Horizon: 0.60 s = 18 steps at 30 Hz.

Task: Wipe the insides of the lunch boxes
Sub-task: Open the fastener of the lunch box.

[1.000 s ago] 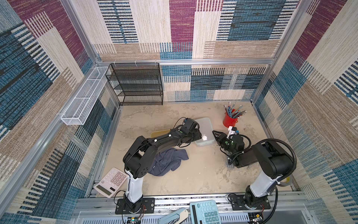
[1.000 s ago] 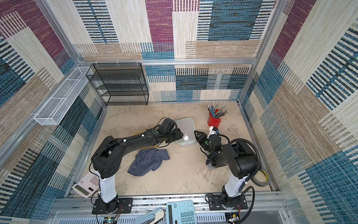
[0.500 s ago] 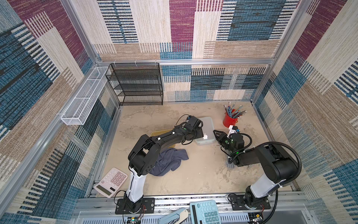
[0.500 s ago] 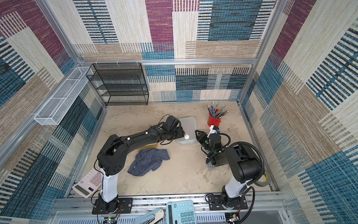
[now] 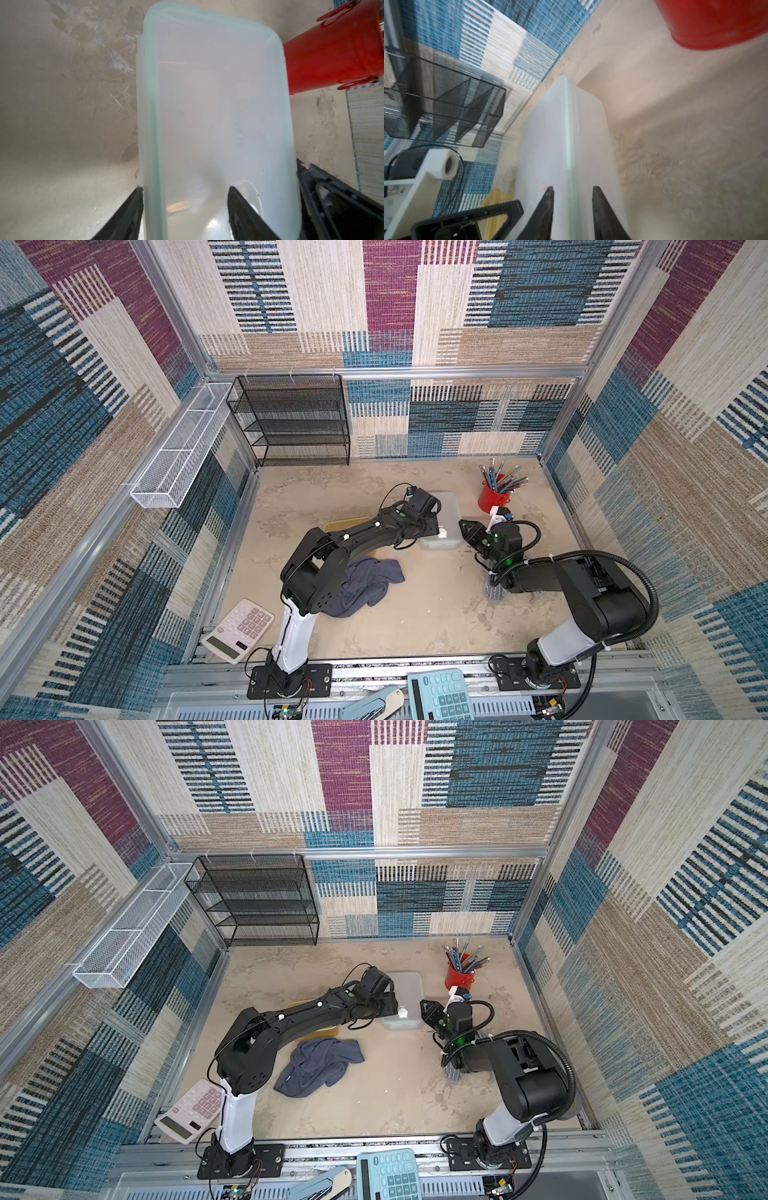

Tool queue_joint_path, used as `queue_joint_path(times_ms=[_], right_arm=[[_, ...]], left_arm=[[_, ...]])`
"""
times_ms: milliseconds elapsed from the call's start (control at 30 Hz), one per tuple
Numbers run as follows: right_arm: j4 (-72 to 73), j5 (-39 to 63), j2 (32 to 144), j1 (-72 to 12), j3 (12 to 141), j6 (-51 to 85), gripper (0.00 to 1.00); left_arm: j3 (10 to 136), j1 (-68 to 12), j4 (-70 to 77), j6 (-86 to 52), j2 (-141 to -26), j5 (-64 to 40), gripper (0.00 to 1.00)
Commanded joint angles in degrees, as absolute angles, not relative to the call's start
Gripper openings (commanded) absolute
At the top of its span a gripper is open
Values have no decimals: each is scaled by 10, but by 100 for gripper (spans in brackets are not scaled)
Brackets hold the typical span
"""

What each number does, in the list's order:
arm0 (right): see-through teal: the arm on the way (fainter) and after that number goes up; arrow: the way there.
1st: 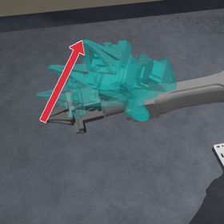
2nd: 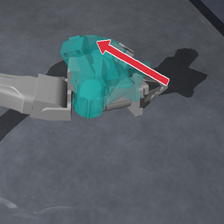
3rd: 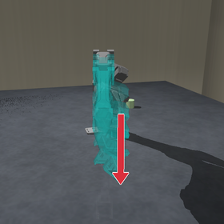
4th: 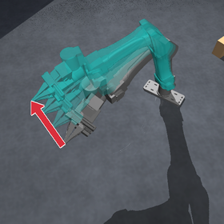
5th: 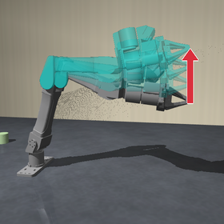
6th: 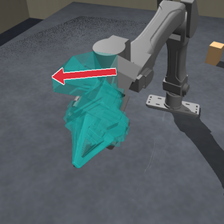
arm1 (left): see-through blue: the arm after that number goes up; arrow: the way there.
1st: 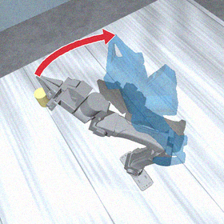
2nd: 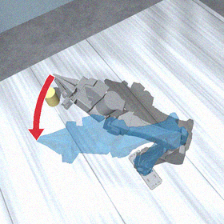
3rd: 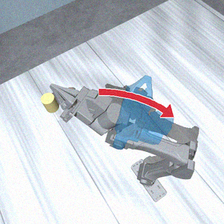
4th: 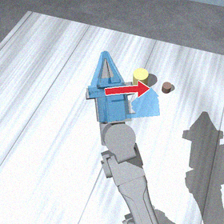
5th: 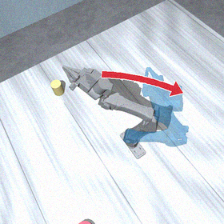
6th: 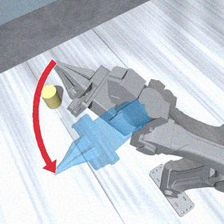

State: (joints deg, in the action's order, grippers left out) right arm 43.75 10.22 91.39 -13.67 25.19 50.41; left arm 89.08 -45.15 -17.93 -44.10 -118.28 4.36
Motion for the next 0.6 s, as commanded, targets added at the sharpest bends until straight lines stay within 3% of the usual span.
queue_joint_path(times_ms=[0,100,200,367,467,567], right_arm=[[377,94,913,-139,254,476,6],[384,97,917,-139,252,479,7],[393,99,910,-139,247,481,24],[406,128,891,-138,250,487,69],[422,137,891,-137,250,503,81],[458,158,900,-133,245,527,87]], left_arm=[[894,-455,-284,-399,-1194,60,66],[895,-455,-289,-399,-1196,63,66],[889,-455,-287,-404,-1189,59,67],[849,-451,-226,-416,-1151,26,70],[841,-451,-214,-417,-1126,18,70],[834,-449,-206,-411,-1100,14,71]])
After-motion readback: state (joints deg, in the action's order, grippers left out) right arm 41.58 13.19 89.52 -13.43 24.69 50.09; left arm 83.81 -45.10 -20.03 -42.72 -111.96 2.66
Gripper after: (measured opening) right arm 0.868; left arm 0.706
